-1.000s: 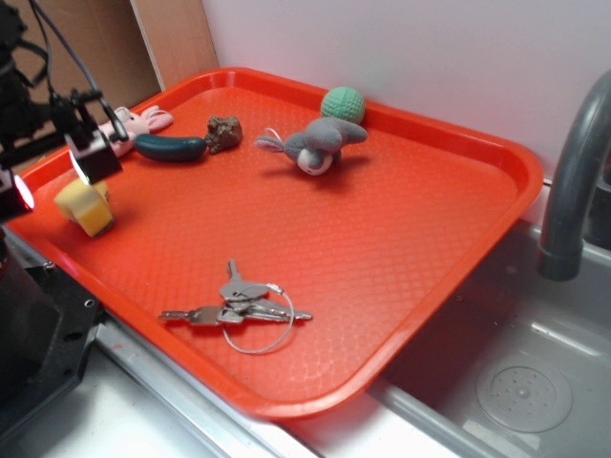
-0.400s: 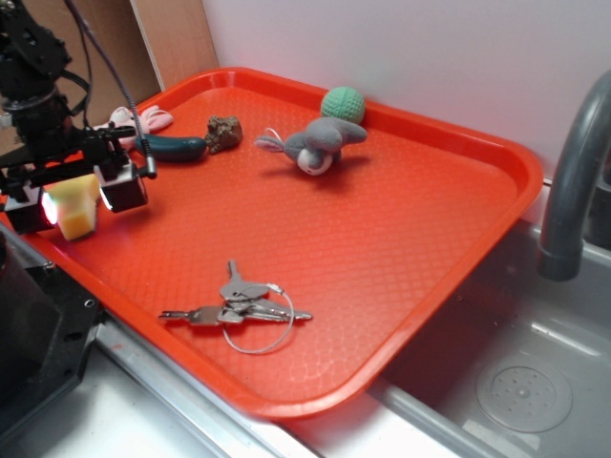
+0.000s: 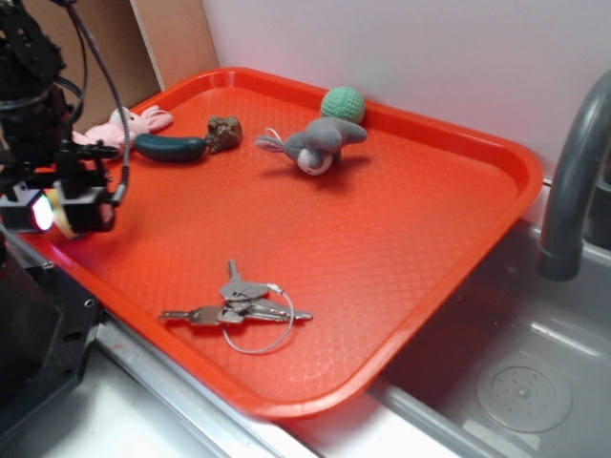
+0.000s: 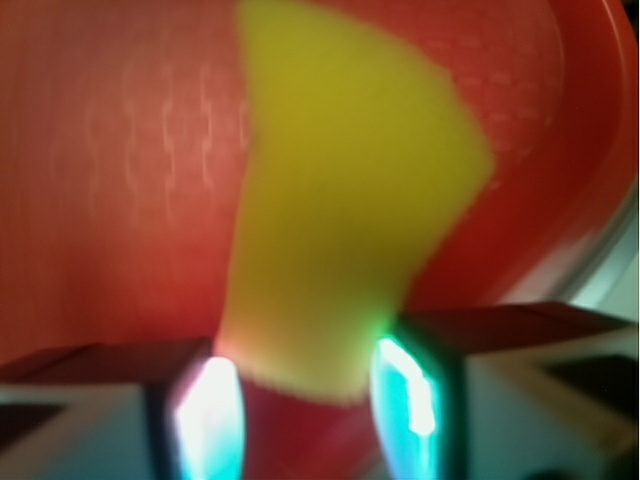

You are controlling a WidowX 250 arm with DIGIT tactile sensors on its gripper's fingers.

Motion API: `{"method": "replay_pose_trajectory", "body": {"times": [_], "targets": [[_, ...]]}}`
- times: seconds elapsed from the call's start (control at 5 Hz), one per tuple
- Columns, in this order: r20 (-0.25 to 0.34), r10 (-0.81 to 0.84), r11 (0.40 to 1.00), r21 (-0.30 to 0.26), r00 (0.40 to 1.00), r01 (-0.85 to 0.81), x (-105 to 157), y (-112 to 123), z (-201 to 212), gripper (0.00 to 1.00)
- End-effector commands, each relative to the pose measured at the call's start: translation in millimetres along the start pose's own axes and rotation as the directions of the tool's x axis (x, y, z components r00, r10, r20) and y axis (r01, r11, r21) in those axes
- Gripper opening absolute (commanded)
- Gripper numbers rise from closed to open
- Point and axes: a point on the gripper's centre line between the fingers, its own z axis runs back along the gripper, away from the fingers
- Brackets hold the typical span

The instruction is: Grab the green sponge.

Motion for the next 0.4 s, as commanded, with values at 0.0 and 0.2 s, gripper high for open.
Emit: {"method": "replay_pose_trajectory", "body": {"times": [0.0, 0.2], "targets": [[0.066, -0.126, 0.991, -0.04, 0.99, 0.129, -9.0, 20.2, 29.5, 0.0], [0.066, -0.126, 0.991, -0.04, 0.99, 0.129, -9.0, 20.2, 29.5, 1.0]]}}
